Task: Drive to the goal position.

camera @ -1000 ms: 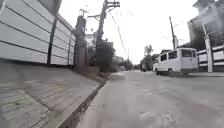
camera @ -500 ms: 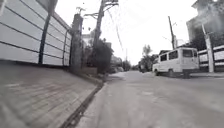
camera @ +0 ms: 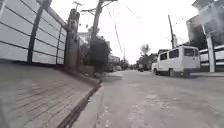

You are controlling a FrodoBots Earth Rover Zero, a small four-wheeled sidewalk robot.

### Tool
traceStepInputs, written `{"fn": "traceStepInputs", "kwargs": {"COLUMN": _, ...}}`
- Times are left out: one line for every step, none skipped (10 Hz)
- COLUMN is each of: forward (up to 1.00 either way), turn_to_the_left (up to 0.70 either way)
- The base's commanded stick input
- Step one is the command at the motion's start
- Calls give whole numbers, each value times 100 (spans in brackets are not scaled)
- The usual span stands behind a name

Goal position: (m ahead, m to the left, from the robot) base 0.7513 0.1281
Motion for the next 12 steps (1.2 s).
{"fn": "traceStepInputs", "kwargs": {"forward": 70, "turn_to_the_left": -12}}
{"fn": "traceStepInputs", "kwargs": {"forward": 70, "turn_to_the_left": 0}}
{"fn": "traceStepInputs", "kwargs": {"forward": 70, "turn_to_the_left": 0}}
{"fn": "traceStepInputs", "kwargs": {"forward": 70, "turn_to_the_left": 0}}
{"fn": "traceStepInputs", "kwargs": {"forward": 70, "turn_to_the_left": 0}}
{"fn": "traceStepInputs", "kwargs": {"forward": 70, "turn_to_the_left": 0}}
{"fn": "traceStepInputs", "kwargs": {"forward": 70, "turn_to_the_left": 0}}
{"fn": "traceStepInputs", "kwargs": {"forward": 70, "turn_to_the_left": 0}}
{"fn": "traceStepInputs", "kwargs": {"forward": 70, "turn_to_the_left": 0}}
{"fn": "traceStepInputs", "kwargs": {"forward": 70, "turn_to_the_left": 0}}
{"fn": "traceStepInputs", "kwargs": {"forward": 70, "turn_to_the_left": -7}}
{"fn": "traceStepInputs", "kwargs": {"forward": 70, "turn_to_the_left": -15}}
